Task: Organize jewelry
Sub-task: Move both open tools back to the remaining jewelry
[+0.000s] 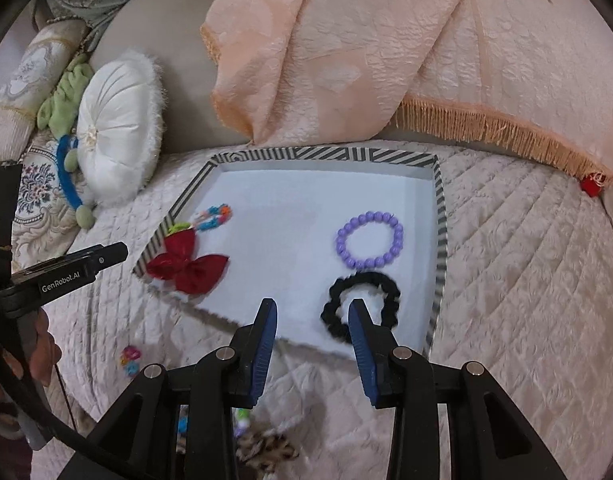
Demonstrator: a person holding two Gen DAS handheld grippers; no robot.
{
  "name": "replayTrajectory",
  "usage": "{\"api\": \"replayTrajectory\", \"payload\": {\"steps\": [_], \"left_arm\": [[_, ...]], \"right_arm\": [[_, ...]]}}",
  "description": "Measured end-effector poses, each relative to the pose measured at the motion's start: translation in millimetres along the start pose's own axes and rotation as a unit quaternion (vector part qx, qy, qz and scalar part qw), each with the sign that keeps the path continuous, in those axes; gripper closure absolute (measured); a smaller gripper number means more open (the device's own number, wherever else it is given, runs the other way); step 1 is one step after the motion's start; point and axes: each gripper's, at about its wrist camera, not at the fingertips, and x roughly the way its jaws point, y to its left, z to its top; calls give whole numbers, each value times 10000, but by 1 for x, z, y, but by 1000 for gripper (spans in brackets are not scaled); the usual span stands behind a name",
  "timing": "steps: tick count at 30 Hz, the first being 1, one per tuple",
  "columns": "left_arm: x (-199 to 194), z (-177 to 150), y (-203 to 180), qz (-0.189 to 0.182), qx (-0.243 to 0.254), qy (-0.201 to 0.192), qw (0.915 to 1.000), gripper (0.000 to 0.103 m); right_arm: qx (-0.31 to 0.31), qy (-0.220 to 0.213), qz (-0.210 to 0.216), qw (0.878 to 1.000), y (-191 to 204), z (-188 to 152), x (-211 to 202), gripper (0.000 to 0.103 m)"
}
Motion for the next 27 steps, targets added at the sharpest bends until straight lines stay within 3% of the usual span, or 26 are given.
{"api": "replayTrajectory", "payload": {"steps": [11, 27], "left_arm": [[-37, -41, 5, -178, 41, 12, 9998, 60], [-62, -92, 26, -687, -162, 445, 9965, 52]], "right_arm": [[-170, -4, 138, 9998, 24, -37, -39, 67], [-292, 300, 211, 9989, 34, -90, -57, 65]]}}
